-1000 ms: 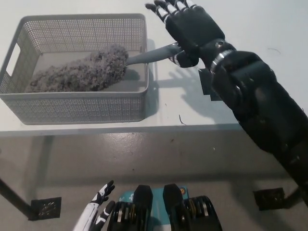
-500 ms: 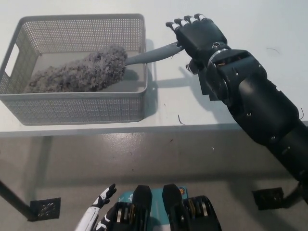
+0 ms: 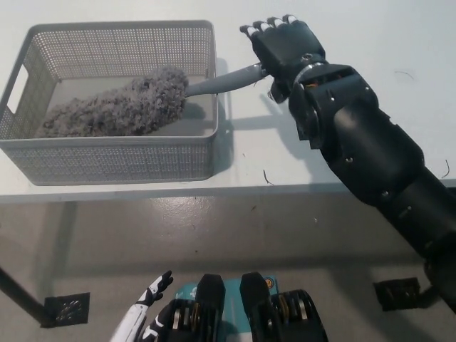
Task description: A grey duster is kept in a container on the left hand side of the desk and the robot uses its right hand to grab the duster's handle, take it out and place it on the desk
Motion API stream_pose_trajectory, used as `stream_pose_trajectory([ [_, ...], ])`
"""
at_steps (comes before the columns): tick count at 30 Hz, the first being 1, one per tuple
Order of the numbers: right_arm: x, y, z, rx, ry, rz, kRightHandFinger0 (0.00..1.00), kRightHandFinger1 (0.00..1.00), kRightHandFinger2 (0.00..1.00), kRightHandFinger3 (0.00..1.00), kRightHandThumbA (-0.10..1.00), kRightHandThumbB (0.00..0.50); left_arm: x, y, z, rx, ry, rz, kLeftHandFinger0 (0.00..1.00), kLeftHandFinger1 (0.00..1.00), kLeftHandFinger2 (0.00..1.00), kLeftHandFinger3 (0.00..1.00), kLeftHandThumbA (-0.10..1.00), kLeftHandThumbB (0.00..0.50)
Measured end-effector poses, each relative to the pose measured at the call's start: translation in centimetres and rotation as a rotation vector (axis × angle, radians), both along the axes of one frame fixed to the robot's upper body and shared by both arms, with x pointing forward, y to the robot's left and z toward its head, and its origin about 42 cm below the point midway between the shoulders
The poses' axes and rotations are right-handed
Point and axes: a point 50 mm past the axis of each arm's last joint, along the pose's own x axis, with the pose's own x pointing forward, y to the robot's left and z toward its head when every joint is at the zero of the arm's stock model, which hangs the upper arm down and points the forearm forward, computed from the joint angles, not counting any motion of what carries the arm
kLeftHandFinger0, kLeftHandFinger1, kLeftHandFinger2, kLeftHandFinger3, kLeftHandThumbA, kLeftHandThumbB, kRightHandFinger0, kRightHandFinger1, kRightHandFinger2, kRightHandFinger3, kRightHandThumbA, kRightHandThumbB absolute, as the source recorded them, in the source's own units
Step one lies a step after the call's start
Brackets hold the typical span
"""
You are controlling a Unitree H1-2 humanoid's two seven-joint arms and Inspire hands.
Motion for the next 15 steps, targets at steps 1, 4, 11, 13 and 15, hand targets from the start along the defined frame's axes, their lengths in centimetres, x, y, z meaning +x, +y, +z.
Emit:
stream_pose_trajectory([
  [1, 0.0, 0.4, 0.1, 0.002, 0.001, 0.0, 1.0, 1.0, 1.0, 1.0, 0.81, 0.5, 0.0, 0.0, 0.0, 0.0, -0.001, 0.0, 1.0, 1.0, 1.0, 1.0, 1.0, 0.254],
  [4, 0.0, 1.4, 0.2, 0.003, 0.005, 0.004, 1.0, 1.0, 1.0, 1.0, 0.78, 0.5, 0.0, 0.1, 0.1, 0.0, -0.005, 0.002, 1.0, 1.0, 1.0, 1.0, 1.0, 0.262],
  [11, 0.7, 3.0, -0.3, -0.021, 0.019, -0.002, 1.0, 1.0, 1.0, 1.0, 0.79, 0.5, 0.1, 0.1, 0.3, -0.001, -0.011, 0.003, 1.0, 1.0, 1.0, 1.0, 1.0, 0.257],
  [13, 1.0, 3.1, -0.4, -0.035, 0.019, -0.012, 1.0, 1.0, 1.0, 1.0, 0.79, 0.5, 0.2, 0.1, 0.5, -0.002, -0.019, 0.001, 1.0, 1.0, 1.0, 1.0, 1.0, 0.246],
  [15, 1.3, 3.0, -0.5, -0.045, 0.019, -0.022, 1.0, 1.0, 1.0, 1.0, 0.76, 0.5, 0.2, 0.1, 0.5, -0.002, -0.02, 0.001, 1.0, 1.0, 1.0, 1.0, 1.0, 0.237],
])
